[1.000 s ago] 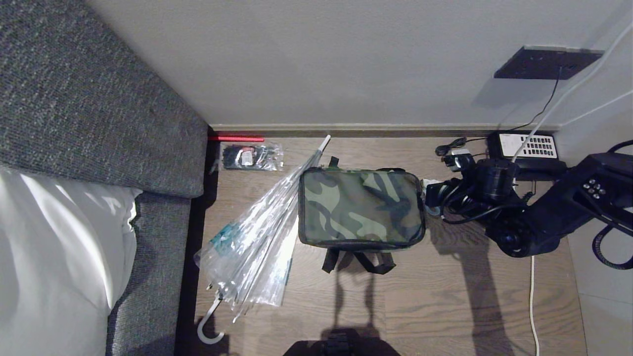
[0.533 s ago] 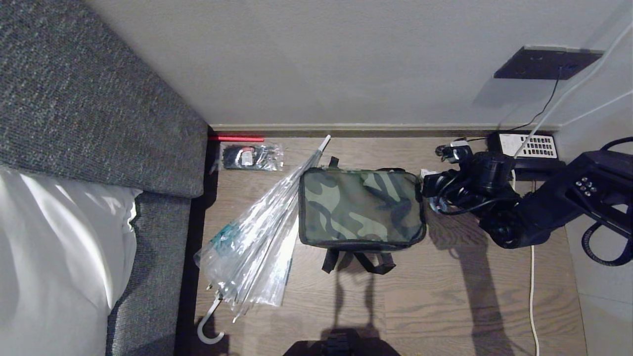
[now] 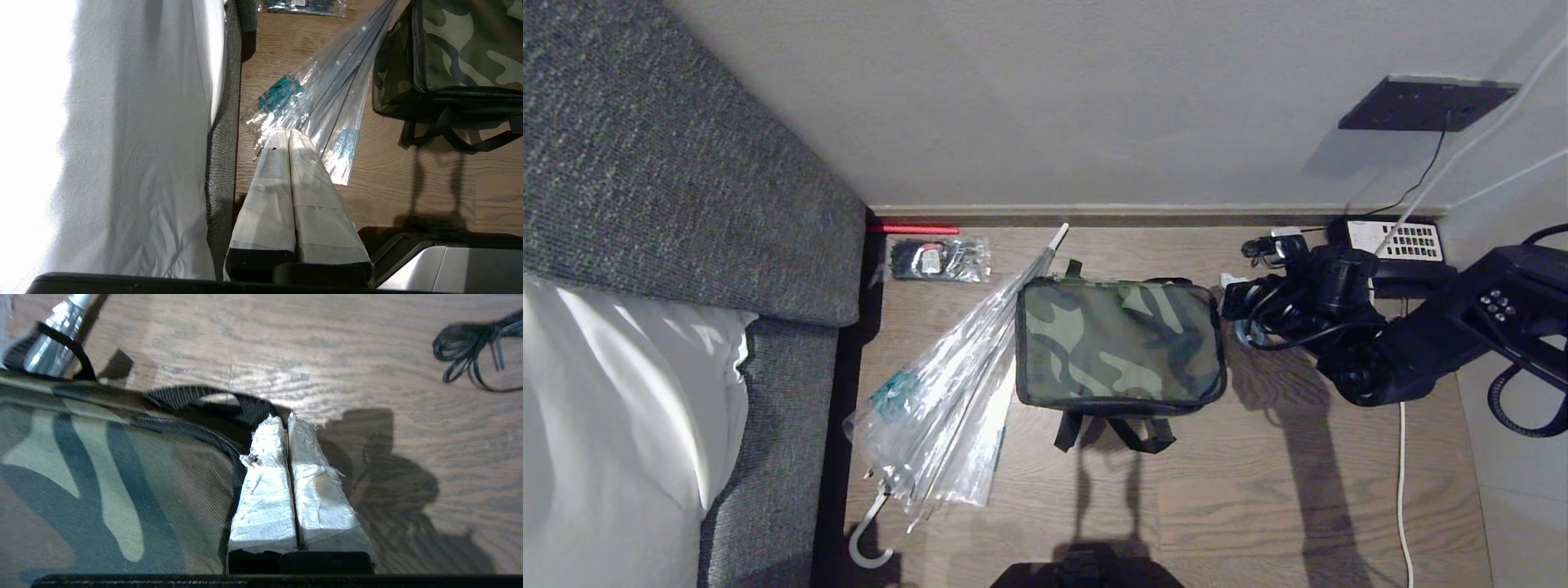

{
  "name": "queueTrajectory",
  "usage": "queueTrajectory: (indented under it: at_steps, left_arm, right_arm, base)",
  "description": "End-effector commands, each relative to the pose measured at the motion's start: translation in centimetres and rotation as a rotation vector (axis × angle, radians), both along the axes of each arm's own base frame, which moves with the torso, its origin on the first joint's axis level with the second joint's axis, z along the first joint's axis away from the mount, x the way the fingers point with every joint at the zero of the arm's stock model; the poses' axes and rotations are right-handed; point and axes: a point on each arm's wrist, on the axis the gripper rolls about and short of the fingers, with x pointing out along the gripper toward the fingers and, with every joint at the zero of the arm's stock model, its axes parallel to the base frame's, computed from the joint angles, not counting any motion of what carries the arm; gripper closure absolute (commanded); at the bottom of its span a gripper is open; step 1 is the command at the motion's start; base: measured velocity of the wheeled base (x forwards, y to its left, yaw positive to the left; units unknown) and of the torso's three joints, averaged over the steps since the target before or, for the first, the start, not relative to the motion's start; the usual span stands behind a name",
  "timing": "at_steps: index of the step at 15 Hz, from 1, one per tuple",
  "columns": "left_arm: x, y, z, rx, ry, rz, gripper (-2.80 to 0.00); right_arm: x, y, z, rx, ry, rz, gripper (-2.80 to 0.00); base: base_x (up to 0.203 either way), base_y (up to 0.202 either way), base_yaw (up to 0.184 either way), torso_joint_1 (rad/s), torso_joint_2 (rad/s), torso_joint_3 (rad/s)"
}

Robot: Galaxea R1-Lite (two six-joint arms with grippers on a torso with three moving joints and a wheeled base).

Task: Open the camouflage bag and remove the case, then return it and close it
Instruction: Open the top of the storage box

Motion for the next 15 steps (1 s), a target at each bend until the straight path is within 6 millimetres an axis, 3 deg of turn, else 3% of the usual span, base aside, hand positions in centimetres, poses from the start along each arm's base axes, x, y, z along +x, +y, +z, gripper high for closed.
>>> queueTrajectory:
  at_steps: [1, 7, 12, 15]
  left_arm:
    - [0.0, 0.0, 0.0, 0.000, -0.001, 0.000, 0.00]
    - [0.0, 0.0, 0.0, 0.000, -0.001, 0.000, 0.00]
    - [0.0, 0.0, 0.0, 0.000, -0.001, 0.000, 0.00]
    - [0.0, 0.0, 0.0, 0.000, 0.001, 0.000, 0.00]
  right_arm:
    - [0.1, 0.0, 0.5, 0.003, -0.021, 0.004, 0.00]
    - [1.2, 0.5, 0.9, 0.032, -0.055, 0.010, 0.00]
    - [1.8, 2.7, 1.3, 0.067, -0.086, 0.056, 0.00]
    - [2.0, 3.0, 1.3, 0.069, -0.099, 0.061, 0.00]
  base:
    - [0.000, 0.000, 0.000, 0.000, 0.00, 0.000]
    - [0.000, 0.000, 0.000, 0.000, 0.00, 0.000]
    - [0.000, 0.000, 0.000, 0.000, 0.00, 0.000]
    - [0.000, 0.000, 0.000, 0.000, 0.00, 0.000]
